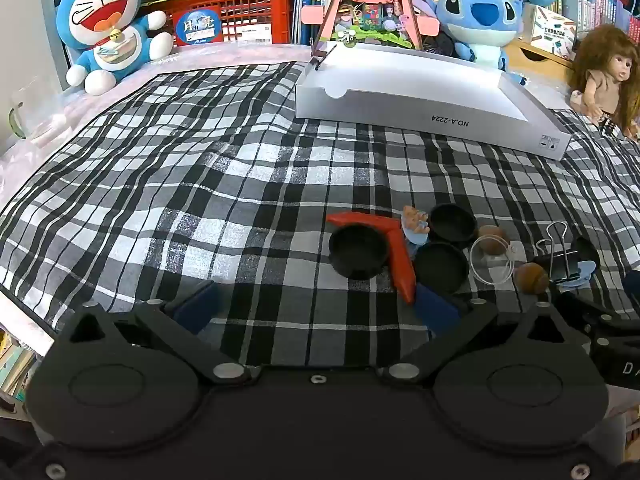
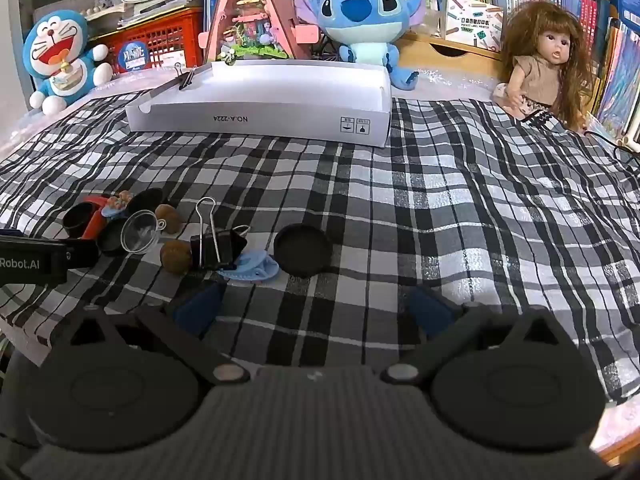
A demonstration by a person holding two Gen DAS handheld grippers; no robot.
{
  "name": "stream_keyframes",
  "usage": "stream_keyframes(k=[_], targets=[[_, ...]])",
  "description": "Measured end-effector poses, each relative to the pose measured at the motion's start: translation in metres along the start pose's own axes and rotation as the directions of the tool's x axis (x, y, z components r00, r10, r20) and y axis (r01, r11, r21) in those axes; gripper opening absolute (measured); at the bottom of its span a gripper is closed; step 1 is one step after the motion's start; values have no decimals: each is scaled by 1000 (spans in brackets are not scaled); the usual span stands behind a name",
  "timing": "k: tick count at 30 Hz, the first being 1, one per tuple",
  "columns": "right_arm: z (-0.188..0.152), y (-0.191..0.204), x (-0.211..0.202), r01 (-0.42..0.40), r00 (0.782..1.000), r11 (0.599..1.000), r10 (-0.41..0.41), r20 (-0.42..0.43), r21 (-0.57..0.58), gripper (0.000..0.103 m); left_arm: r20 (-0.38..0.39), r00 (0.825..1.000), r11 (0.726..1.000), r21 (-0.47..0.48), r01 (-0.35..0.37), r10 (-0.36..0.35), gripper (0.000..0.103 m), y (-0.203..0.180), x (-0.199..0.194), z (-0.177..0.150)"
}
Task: Organize rigid objects
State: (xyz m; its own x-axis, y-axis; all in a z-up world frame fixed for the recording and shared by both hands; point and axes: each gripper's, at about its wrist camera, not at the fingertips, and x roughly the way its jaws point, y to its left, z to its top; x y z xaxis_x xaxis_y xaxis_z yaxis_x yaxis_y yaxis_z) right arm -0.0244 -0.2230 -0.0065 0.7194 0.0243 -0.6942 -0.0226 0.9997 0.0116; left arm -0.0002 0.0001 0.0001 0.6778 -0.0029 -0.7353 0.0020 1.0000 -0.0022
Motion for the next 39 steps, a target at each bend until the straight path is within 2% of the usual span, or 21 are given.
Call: stream_keyframes(k=[39], targets=[[0, 0, -1, 3, 1000, 1000, -3, -7, -2, 103, -12, 1000, 1000, 1, -2, 2, 103, 0, 0, 0]])
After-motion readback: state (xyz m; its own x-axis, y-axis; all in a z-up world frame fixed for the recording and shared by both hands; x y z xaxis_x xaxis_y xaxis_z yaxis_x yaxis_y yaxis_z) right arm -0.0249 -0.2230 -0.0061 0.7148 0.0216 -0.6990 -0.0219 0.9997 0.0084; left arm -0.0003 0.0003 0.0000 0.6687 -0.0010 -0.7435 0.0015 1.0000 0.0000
